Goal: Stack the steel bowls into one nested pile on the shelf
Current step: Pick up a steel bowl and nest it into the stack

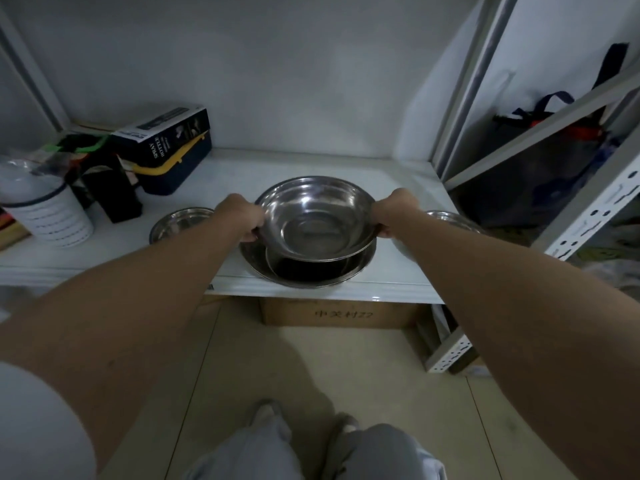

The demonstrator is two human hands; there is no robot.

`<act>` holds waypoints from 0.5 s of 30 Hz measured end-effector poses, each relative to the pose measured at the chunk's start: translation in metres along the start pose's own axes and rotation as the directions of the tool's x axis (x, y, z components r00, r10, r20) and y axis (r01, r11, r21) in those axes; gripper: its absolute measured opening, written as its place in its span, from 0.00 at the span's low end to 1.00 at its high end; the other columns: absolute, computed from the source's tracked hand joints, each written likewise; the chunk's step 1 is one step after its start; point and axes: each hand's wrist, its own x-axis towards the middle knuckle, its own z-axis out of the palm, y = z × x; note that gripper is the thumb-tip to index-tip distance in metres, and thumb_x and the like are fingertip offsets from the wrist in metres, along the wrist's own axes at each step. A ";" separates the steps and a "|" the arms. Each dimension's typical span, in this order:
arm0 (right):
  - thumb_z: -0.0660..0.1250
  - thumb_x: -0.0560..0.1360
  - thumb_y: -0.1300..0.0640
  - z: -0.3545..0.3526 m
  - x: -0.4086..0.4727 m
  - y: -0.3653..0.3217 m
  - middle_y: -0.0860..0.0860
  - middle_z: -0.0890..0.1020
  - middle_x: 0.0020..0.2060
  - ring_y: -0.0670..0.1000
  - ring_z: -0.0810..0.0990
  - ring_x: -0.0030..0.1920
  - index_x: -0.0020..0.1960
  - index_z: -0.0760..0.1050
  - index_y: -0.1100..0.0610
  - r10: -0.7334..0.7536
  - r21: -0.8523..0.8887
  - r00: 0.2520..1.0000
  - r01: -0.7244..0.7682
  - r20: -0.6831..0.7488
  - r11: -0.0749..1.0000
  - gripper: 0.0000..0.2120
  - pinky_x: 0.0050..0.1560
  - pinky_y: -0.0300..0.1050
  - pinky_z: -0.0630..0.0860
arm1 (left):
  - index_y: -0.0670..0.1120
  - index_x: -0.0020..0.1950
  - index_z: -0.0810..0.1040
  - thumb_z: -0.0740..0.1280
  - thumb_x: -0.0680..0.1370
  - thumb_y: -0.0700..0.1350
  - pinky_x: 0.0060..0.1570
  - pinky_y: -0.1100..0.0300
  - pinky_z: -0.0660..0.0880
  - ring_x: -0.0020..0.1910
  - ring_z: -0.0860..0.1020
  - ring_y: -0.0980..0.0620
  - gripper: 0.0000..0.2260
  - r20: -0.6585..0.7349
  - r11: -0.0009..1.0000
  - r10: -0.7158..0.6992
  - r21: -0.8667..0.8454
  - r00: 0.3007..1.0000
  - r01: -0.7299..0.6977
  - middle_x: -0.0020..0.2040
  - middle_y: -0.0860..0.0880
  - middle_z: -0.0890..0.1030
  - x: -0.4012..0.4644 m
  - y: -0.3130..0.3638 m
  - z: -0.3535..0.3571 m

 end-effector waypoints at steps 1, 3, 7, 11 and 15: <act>0.67 0.70 0.65 0.003 0.000 0.004 0.58 0.78 0.34 0.55 0.80 0.28 0.36 0.70 0.62 -0.005 -0.019 1.000 0.005 0.008 1.000 0.07 0.21 0.42 0.78 | 0.36 0.49 0.77 0.67 0.74 0.34 0.50 0.52 0.82 0.48 0.83 0.42 0.05 -0.009 0.999 0.000 0.047 1.000 0.001 0.51 0.38 0.81 0.000 -0.005 0.002; 0.67 0.71 0.65 0.010 0.000 0.012 0.57 0.77 0.34 0.54 0.80 0.28 0.36 0.69 0.61 -0.032 -0.066 0.999 0.033 0.012 0.997 0.08 0.24 0.44 0.80 | 0.36 0.51 0.78 0.68 0.74 0.36 0.50 0.51 0.81 0.47 0.83 0.43 0.07 -0.038 0.982 0.031 0.188 0.999 -0.023 0.46 0.40 0.81 0.001 -0.012 0.005; 0.63 0.73 0.64 0.024 0.000 0.022 0.55 0.75 0.33 0.53 0.77 0.32 0.33 0.65 0.59 -0.119 -0.236 0.993 0.117 0.005 0.965 0.12 0.27 0.44 0.75 | 0.36 0.49 0.77 0.68 0.73 0.37 0.32 0.59 0.71 0.39 0.79 0.45 0.07 -0.054 0.901 0.126 0.424 0.991 -0.092 0.35 0.45 0.75 -0.002 -0.019 0.007; 0.62 0.73 0.64 0.034 -0.001 0.024 0.60 0.78 0.47 0.60 0.79 0.48 0.41 0.70 0.63 -0.210 -0.385 0.978 0.198 0.012 0.901 0.03 0.48 0.50 0.79 | 0.37 0.47 0.78 0.68 0.73 0.36 0.42 0.53 0.76 0.50 0.82 0.40 0.04 -0.089 0.839 0.220 0.526 0.972 -0.142 0.48 0.38 0.82 -0.001 -0.023 0.012; 0.60 0.73 0.64 0.039 0.002 0.032 0.62 0.73 0.60 0.64 0.75 0.59 0.61 0.72 0.63 -0.226 -0.509 0.972 0.224 0.059 0.831 0.16 0.59 0.55 0.76 | 0.36 0.46 0.79 0.64 0.76 0.35 0.45 0.54 0.79 0.47 0.82 0.41 0.05 -0.118 0.726 0.319 0.668 0.940 -0.162 0.46 0.39 0.83 -0.001 -0.028 0.016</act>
